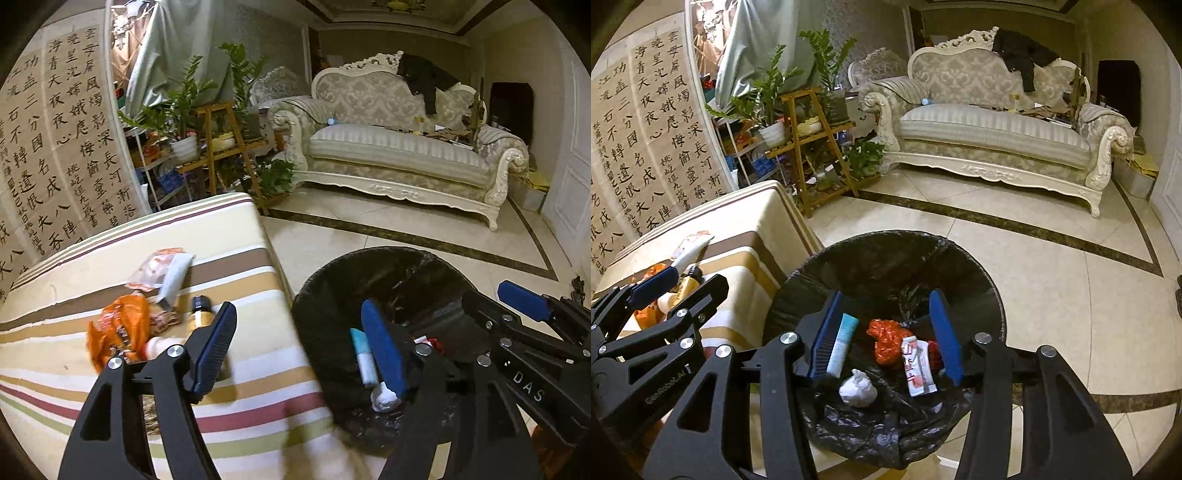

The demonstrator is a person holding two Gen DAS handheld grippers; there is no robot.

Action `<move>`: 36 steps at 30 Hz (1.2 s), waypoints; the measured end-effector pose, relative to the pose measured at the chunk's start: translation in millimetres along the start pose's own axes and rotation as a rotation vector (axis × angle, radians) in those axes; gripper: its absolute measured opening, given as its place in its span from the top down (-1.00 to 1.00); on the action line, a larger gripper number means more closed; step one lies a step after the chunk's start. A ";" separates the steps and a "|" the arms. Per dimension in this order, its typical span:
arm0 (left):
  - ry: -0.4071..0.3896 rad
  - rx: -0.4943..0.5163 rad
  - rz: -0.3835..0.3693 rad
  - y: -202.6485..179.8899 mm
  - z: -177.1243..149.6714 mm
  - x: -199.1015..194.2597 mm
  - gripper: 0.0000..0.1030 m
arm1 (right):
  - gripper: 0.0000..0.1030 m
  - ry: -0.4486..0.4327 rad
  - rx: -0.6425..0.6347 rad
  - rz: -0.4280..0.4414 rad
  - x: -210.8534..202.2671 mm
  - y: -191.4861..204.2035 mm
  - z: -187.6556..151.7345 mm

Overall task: Collect trash
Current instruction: 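Grasp the orange plastic bag on the table with the left gripper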

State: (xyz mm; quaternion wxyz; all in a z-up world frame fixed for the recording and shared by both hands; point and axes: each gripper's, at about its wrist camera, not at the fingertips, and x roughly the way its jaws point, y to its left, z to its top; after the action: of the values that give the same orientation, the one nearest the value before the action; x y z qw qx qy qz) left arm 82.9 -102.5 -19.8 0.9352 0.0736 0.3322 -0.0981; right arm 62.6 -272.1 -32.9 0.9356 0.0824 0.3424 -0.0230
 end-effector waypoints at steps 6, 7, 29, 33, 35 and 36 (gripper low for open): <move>-0.004 -0.046 0.044 29.0 -4.8 -15.3 -0.38 | 0.08 0.006 -0.027 0.046 -4.6 21.5 -0.9; -0.006 -0.053 0.053 34.1 -4.5 -16.9 -0.38 | 0.08 0.007 -0.034 0.053 -5.3 25.4 -1.2; 0.102 -0.174 0.143 128.7 -26.6 7.7 0.14 | 0.07 0.061 -0.143 0.163 2.3 99.9 -8.7; 0.085 -0.157 0.130 127.9 -29.2 4.3 0.19 | 0.07 0.070 -0.153 0.168 4.7 104.7 -9.5; 0.078 -0.166 0.123 129.2 -30.2 1.2 0.21 | 0.07 0.072 -0.156 0.170 4.8 107.3 -10.0; 0.075 -0.169 0.122 130.3 -29.9 -0.3 0.21 | 0.07 0.072 -0.159 0.172 4.2 109.0 -10.5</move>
State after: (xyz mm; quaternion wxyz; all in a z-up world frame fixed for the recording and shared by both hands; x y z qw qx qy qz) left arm 94.9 30.0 -33.1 0.9292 0.0180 0.3689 -0.0100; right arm 70.0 -162.9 -28.5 0.9249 0.0378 0.3681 0.0873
